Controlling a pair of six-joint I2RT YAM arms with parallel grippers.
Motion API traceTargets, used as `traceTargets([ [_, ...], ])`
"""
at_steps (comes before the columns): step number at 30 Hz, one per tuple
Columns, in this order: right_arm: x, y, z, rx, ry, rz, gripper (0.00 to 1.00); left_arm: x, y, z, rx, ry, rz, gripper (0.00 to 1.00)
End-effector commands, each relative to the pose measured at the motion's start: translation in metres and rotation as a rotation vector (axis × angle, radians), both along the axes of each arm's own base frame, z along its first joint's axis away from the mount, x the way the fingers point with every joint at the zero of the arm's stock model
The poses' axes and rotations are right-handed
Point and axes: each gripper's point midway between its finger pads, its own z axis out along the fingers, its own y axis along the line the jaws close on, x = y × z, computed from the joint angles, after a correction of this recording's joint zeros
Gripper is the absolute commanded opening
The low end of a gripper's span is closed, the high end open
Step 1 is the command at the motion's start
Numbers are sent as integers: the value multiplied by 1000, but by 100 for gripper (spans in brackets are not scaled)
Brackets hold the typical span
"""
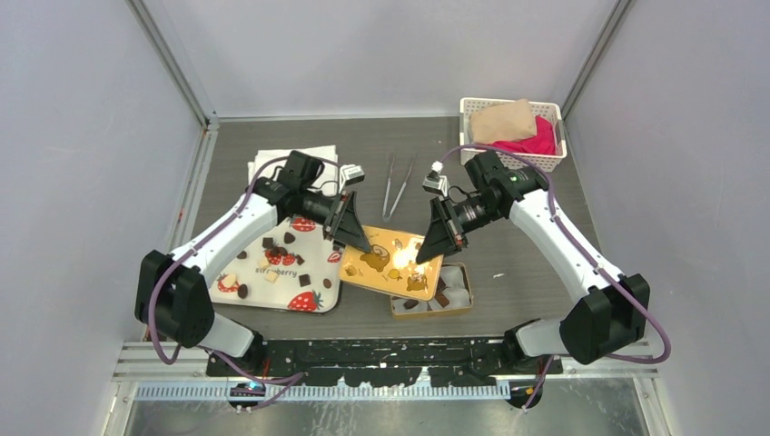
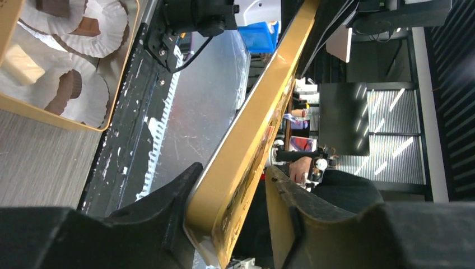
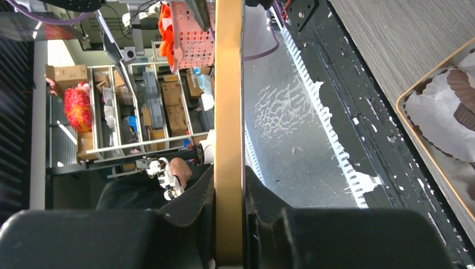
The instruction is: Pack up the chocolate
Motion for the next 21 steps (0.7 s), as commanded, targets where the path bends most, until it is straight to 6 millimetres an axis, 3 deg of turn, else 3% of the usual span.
traceTargets([
  [1,5,3,2,28,-5,8,1,-3,0,12,-61,-29,-35,32],
  [5,7,3,-5,-8,10,-9,2,0,-1,10,-50,-29,-27,9],
  [6,8,2,-7,-22,10,-17,7,0,-2,9,-47,-24,-27,4],
  [7,9,2,-9,-28,10,-20,19,1,-2,8,-45,-22,-26,0],
  [8,9,2,-10,-35,7,-26,33,2,-3,7,-40,-21,-23,0],
  [10,13,3,-11,-36,0,-53,46,5,-4,6,-35,-21,-16,0],
  [17,43,5,-17,-19,-99,-330,65,19,-12,10,-55,-41,39,0],
  [21,59,3,-5,104,-186,-555,77,31,-18,6,-48,-16,105,0],
])
